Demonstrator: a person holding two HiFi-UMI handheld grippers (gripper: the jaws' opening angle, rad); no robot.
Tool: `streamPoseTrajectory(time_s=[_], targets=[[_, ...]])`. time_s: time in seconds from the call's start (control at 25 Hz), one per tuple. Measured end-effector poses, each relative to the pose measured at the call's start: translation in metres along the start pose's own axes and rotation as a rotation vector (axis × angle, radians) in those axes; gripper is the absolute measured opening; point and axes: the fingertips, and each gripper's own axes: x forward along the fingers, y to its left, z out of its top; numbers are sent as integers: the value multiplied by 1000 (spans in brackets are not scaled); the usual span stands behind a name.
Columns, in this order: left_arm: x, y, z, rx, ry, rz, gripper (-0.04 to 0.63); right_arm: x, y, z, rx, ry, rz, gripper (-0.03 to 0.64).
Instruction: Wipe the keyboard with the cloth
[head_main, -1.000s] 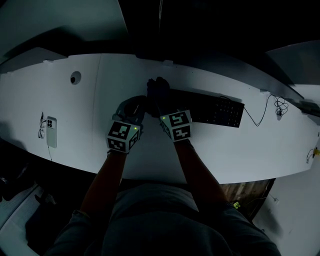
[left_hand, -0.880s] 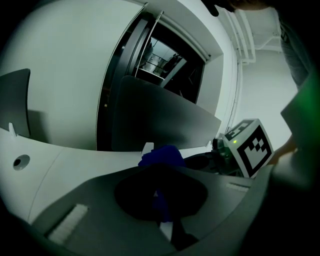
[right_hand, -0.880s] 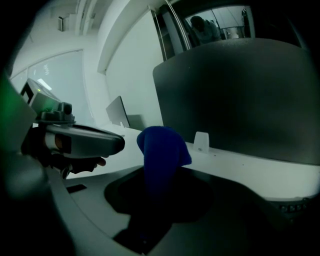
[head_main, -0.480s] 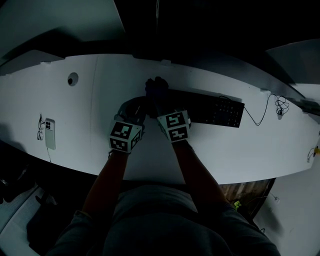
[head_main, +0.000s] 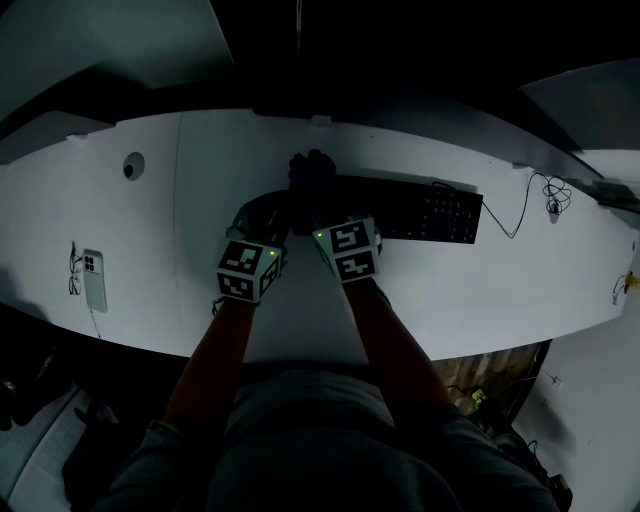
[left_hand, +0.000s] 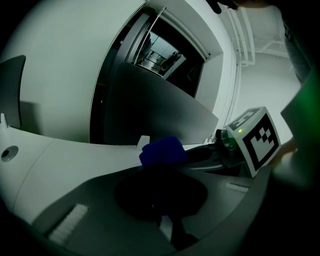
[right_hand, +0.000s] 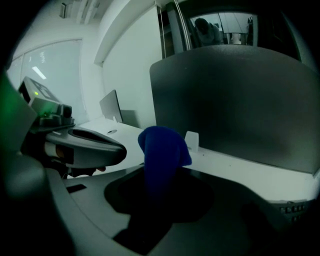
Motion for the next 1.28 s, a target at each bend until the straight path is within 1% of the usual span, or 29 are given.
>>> streamPoseTrajectory(time_s=[0.16,0.36,0.72,1.12,1.28], targets=[[0,2,-3,-3,9,-8,8,-5,-8,-3,18,0,-22,138],[6,-3,-5,-4,15,-6,8,-9,-17,-7,10,-2,-30,138],[10,-19,-5,-14,16,39,8,-20,-33,-15,7,-11,-3,138],[16,-37,-5,-22,14,67,8,-32,-48,-20,-9,-9,13,138],[21,-45,-8,-19,20,66,8,-37,-56,-24,-19,-9,9,138]])
